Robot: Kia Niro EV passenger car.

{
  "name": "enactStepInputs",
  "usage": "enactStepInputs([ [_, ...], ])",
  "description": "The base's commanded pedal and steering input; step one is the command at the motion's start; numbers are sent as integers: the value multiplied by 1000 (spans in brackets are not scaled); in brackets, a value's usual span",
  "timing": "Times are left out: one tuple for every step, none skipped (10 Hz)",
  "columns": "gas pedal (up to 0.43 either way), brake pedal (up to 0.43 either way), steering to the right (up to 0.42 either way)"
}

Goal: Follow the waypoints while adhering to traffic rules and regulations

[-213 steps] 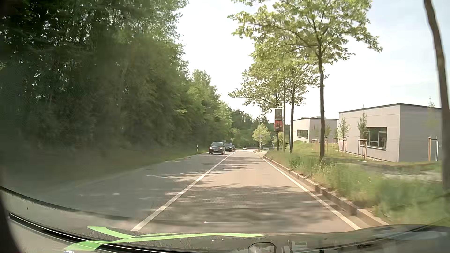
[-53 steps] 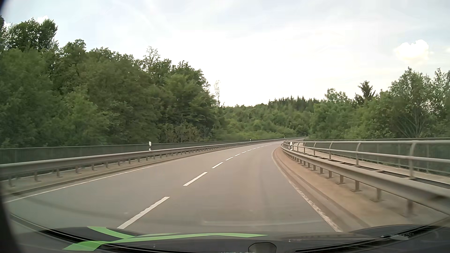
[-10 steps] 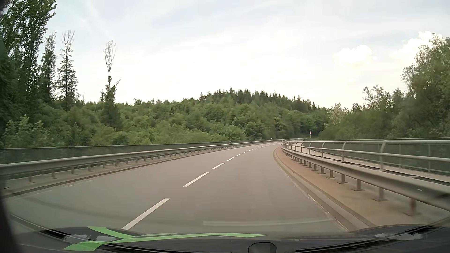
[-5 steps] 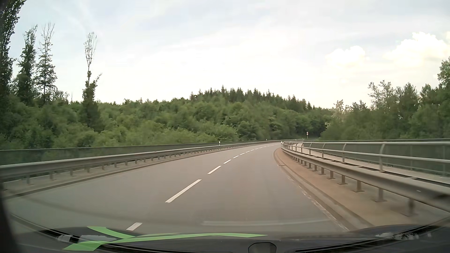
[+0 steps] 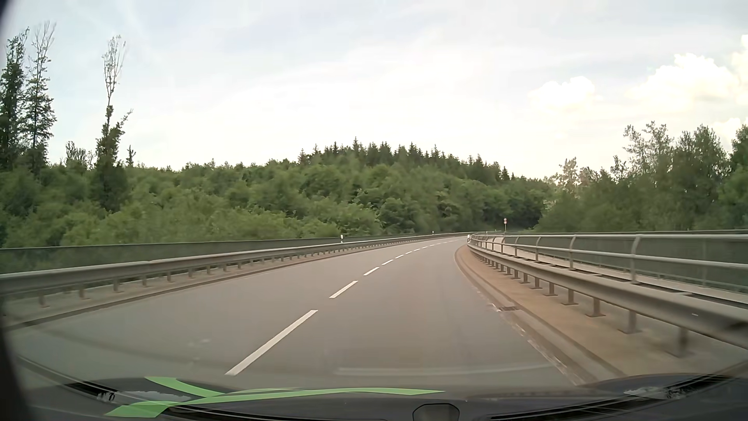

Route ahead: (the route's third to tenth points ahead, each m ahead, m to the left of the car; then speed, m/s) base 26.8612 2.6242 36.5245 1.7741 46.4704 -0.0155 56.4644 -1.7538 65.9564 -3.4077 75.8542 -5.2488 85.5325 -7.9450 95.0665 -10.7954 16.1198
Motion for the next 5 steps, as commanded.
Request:
enactStepInputs([
  [150, 0, 15],
  [150, 0, 15],
  [150, 0, 16],
  [150, 0, 16],
  [150, 0, 17],
])
